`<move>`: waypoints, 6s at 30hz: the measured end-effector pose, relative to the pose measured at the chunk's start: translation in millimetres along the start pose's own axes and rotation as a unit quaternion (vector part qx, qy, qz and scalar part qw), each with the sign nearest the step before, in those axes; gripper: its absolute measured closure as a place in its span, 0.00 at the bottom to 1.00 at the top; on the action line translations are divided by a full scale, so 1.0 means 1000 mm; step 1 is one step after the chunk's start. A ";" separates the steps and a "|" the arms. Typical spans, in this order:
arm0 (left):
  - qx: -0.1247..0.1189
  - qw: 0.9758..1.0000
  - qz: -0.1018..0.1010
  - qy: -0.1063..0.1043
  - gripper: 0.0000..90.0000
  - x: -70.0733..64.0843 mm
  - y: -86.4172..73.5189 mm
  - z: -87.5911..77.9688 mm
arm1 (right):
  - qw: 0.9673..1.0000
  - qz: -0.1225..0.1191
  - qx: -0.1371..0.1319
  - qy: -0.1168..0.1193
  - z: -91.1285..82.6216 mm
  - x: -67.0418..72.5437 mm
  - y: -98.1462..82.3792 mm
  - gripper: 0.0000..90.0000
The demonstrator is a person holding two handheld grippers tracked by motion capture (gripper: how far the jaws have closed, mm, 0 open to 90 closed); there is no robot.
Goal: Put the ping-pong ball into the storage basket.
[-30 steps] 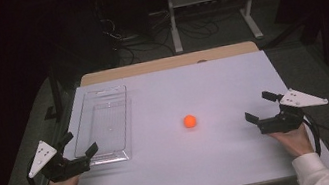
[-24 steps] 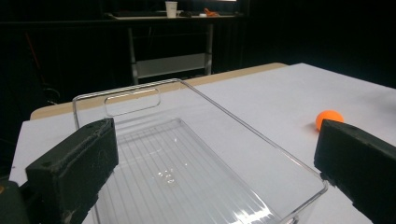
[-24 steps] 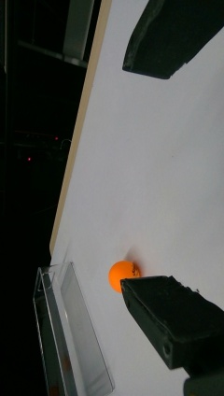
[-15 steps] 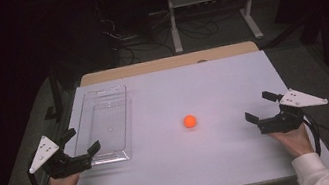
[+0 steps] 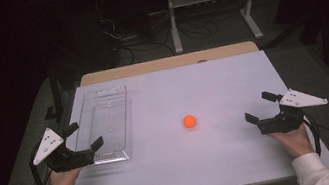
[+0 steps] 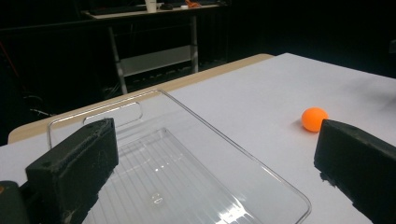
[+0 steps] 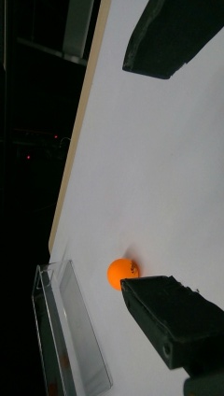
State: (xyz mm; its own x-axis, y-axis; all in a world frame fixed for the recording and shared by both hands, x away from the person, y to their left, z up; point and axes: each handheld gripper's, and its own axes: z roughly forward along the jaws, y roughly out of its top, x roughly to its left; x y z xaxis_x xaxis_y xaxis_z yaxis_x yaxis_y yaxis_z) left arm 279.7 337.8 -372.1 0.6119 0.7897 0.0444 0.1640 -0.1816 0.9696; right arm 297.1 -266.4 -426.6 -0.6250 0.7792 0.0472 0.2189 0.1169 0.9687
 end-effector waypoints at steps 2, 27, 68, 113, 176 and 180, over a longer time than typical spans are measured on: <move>0.002 1.000 0.003 -0.001 0.00 0.001 0.003 0.001 | 1.000 0.000 0.001 0.000 0.000 0.000 0.000 0.00; 0.030 0.999 0.034 -0.017 0.00 0.003 0.028 0.013 | 1.000 0.000 0.000 0.000 0.000 0.000 0.000 0.00; 0.081 0.992 0.075 -0.065 0.00 -0.006 0.064 0.051 | 1.000 -0.004 0.003 0.004 0.001 0.001 0.000 0.00; 0.117 0.980 0.124 -0.103 0.00 -0.028 0.095 0.097 | 1.000 -0.010 0.011 0.008 0.003 0.004 0.000 0.00; 0.198 0.949 0.180 -0.164 0.00 -0.059 0.099 0.176 | 0.999 -0.013 0.026 0.021 0.007 0.005 -0.002 0.00; 0.199 0.948 0.182 -0.168 0.00 -0.061 0.100 0.179 | 0.999 -0.012 0.026 0.020 0.007 0.005 -0.002 0.00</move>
State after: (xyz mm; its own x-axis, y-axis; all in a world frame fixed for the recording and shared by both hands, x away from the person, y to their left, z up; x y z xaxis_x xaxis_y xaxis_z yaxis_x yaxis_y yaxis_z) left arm 397.8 166.3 -320.8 0.8852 0.4126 0.2150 0.1325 -0.6666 0.7336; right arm 298.4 -258.6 -429.9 -0.6598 0.7507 0.0345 0.2412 0.1681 0.9558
